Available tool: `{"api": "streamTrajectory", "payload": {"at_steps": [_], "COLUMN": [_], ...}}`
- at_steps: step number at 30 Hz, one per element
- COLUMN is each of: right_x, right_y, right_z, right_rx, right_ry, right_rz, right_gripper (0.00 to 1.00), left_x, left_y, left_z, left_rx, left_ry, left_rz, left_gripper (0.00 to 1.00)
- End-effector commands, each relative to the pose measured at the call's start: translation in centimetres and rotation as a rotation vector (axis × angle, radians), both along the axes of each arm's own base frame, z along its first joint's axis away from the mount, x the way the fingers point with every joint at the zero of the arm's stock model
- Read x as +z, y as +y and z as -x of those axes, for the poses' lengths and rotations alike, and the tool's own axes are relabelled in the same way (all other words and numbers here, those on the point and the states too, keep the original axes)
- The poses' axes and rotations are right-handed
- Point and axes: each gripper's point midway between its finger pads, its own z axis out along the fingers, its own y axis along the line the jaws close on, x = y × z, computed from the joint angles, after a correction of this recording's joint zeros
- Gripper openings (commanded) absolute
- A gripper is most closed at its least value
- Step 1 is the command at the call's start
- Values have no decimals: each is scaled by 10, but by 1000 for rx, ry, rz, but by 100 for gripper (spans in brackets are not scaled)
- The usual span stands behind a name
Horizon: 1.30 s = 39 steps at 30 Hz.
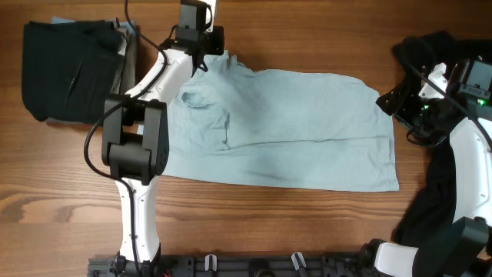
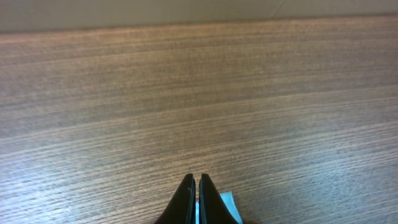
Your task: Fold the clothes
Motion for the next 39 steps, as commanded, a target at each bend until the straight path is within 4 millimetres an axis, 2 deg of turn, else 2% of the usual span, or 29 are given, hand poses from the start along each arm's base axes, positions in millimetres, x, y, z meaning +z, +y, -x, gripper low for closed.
{"api": "streamTrajectory", "payload": {"at_steps": [1,2,3,4,6,9,15,18,20,22,27,29,32,35,36,39], "right_x": [-1,-1,-1,-1,-1,-1,-1,-1,-1,-1,-1,-1,-2,-2,-2,-2], "right_y": [-1,-1,-1,-1,-1,-1,-1,-1,-1,-1,-1,-1,-1,-1,0,0], "right_z": [1,1,1,1,1,1,1,1,1,1,2,2,3,3,3,3], "right_rx": [-4,-4,-4,-4,-4,-4,-5,-5,-5,-6,-27,-26,-26,-26,-26,-26], "right_ry": [6,6,6,6,5,7,7,7,7,8,17,17,21,21,22,24], "right_rz": [15,15,15,15,15,15,15,15,15,13,1,1,0,0,0,-1], "right_gripper": [65,65,65,65,65,65,65,65,65,65,65,65,65,65,65,65], "left_x": [13,8,4,0,-9,-31,-70,-78,-78,-78,-82,-86,-90,-90,-89,-85], "left_y": [1,-2,-3,-5,-8,-13,-10,-10,-10,-10,-10,-9,-9,-9,-9,-7], "left_z": [2,5,6,8,9,12,18,20,19,19,20,22,23,23,23,22], "left_rx": [-10,-17,-20,-24,-37,-75,-75,-76,-76,-76,-76,-76,-73,-71,-70,-64], "left_ry": [-10,6,14,23,35,59,124,138,137,134,144,154,164,164,163,158], "left_rz": [-14,-16,-18,-20,-30,-65,-79,-82,-82,-81,-83,-85,-85,-82,-82,-78], "left_gripper": [13,30,40,48,57,61,61,63,68,69,58,43,29,8,4,4]}}
